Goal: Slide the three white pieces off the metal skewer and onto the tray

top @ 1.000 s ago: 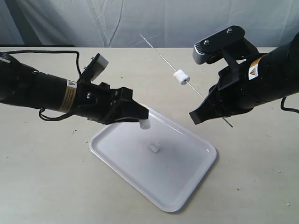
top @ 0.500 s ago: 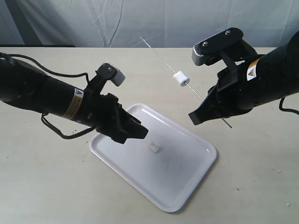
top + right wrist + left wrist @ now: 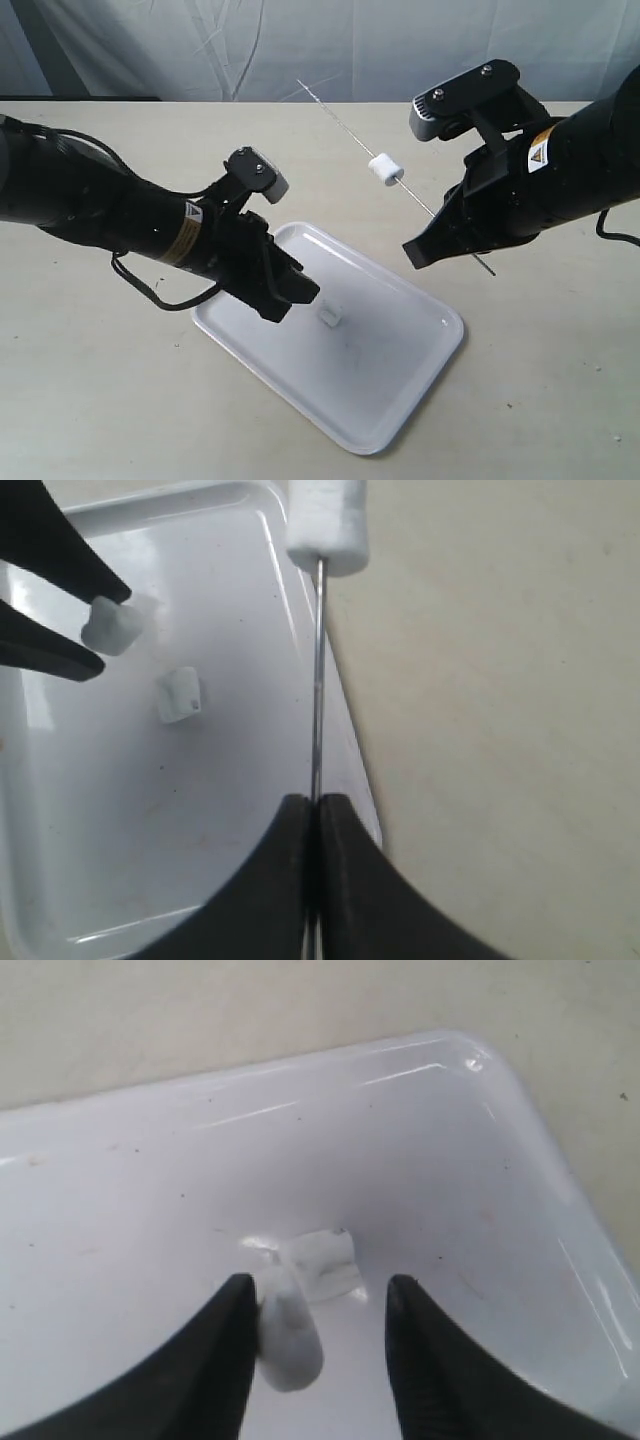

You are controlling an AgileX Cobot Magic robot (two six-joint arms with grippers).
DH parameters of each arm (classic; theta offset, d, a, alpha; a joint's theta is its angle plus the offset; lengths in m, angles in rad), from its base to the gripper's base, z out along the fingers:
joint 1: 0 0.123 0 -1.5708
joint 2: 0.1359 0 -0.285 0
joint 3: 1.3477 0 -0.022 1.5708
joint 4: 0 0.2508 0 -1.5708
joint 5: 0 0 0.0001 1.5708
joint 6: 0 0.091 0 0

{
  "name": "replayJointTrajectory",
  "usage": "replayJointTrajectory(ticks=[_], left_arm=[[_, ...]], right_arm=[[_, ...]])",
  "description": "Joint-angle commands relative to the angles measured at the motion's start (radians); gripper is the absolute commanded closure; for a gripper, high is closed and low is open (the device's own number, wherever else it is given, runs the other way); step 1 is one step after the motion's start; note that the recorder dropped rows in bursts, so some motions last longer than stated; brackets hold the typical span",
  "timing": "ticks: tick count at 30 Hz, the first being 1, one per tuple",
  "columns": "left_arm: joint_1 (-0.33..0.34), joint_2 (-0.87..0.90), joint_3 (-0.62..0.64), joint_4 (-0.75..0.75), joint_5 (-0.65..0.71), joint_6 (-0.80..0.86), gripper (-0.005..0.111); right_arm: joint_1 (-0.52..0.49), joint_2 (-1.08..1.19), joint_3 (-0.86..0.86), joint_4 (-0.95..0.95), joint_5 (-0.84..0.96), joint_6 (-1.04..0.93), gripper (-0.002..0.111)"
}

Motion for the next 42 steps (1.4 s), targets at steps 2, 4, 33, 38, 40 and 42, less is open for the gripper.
replayJointTrajectory(ticks=[2,4,33,38,40,42], left_arm=[[-0.006,0.056,0.003,0.002,0.078,-0.017,0.066],[-0.006,0.079,0.005,0.002,0.114,-0.043,0.066],[-0.006,-0.189,-0.044,-0.378,-0.161,-0.241,0.066],[-0.006,-0.189,-0.044,-0.381,-0.136,-0.276,0.066],[-0.006,-0.189,-0.044,-0.383,-0.059,-0.378,0.066],[-0.006,-0.187,-0.044,-0.425,-0.059,-0.437,0.066]], right_arm=[[-0.002,0.002,-0.003,0.001,0.009,-0.005,0.109],[-0.002,0.002,-0.003,0.003,0.013,-0.006,0.109],[-0.002,0.002,-0.003,0.156,-0.011,-0.143,0.109],[-0.002,0.002,-0.003,0.176,-0.009,-0.147,0.109],[-0.002,0.002,-0.003,0.201,-0.009,-0.163,0.109],[-0.002,0.002,-0.003,0.219,-0.011,-0.185,0.109]])
